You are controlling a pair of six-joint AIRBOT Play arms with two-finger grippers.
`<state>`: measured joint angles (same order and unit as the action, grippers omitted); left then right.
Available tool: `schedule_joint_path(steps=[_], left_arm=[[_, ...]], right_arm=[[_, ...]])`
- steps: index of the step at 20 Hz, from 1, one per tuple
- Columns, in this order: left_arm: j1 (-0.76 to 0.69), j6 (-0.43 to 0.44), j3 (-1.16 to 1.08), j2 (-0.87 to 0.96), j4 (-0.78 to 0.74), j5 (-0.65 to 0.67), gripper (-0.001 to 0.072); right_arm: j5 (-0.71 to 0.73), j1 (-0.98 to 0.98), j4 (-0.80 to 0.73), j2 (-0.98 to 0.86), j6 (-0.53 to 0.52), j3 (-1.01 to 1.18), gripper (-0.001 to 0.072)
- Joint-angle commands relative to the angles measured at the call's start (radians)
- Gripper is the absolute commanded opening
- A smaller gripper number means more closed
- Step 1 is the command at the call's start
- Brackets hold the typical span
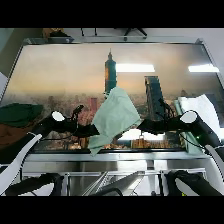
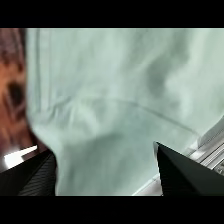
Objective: Fold the shirts.
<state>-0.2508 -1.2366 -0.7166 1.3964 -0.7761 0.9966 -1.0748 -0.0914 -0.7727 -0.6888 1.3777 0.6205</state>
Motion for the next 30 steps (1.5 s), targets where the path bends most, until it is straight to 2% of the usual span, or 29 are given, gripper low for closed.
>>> schedule_joint_path(steps=[1, 2, 3, 4, 6, 7, 8, 10, 12, 18, 19, 20, 21, 22, 24, 27, 30], left_arm=[[-0.029, 0.015, -0.107, 0.094, -0.003, -0.005, 0.0398], [-0.037, 0.018, -0.141, 0.103, 0.001, 0.015, 0.018], [-0.042, 0.024, -0.179, 0.106, 0.001, 0.037, 0.0036], [-0.042, 0.028, -0.212, 0.102, 0.001, 0.052, 0.0018], [-0.037, 0.028, -0.272, 0.085, -0.003, 0.082, 0.0018], [-0.028, 0.027, -0.295, 0.07, -0.011, 0.096, 0.0018], [-0.017, 0.027, -0.307, 0.055, -0.013, 0.106, 0.0017], [0.016, 0.028, -0.316, 0.018, -0.016, 0.11, 0.0018], [0.061, 0.033, -0.316, -0.005, -0.017, 0.122, 0.0018], [0.156, 0.068, -0.315, -0.008, -0.016, 0.162, 0.0018], [0.156, 0.078, -0.315, -0.008, -0.016, 0.156, 0.0018], [0.156, 0.086, -0.315, -0.008, -0.016, 0.151, 0.0018], [0.156, 0.09, -0.315, -0.008, -0.016, 0.15, 0.0017], [0.156, 0.099, -0.315, -0.008, -0.016, 0.145, 0.0018], [0.161, 0.104, -0.321, -0.008, -0.012, 0.138, 0.0017], [0.171, 0.107, -0.425, -0.019, 0.058, 0.204, 0.0016], [0.171, 0.062, -0.663, -0.11, 0.108, 0.251, 0.0015]], right_arm=[[-0.002, 0.0, 0.01, 0.0, -0.013, -0.002, 0.0494], [0.003, 0.0, 0.01, -0.005, -0.031, -0.004, 0.0494], [0.013, 0.0, 0.01, -0.017, -0.042, -0.007, 0.0493], [0.029, 0.0, 0.01, -0.038, -0.047, -0.011, 0.0493], [0.068, 0.0, 0.011, -0.096, -0.077, -0.012, 0.0489], [0.096, 0.0, 0.015, -0.136, -0.1, -0.012, 0.0387], [0.123, 0.0, 0.026, -0.172, -0.122, -0.012, 0.0331], [0.188, 0.0, 0.096, -0.241, -0.179, -0.01, 0.0375], [0.259, 0.001, 0.158, -0.291, -0.244, 0.003, 0.0374], [0.319, 0.0, 0.188, -0.402, -0.257, 0.11, 0.0374], [0.317, 0.0, 0.211, -0.427, -0.273, 0.122, 0.0357], [0.303, -0.002, 0.269, -0.453, -0.318, 0.126, 0.0288], [0.273, -0.003, 0.341, -0.472, -0.394, 0.126, 0.0045], [0.239, -0.008, 0.415, -0.482, -0.468, 0.126, 0.0026], [0.189, -0.008, 0.523, -0.469, -0.552, 0.146, 0.0025], [0.116, 0.006, 0.527, -0.386, -0.562, 0.304, 0.0023], [-0.01, 0.054, 0.526, -0.298, -0.51, 0.626, 0.0023]])
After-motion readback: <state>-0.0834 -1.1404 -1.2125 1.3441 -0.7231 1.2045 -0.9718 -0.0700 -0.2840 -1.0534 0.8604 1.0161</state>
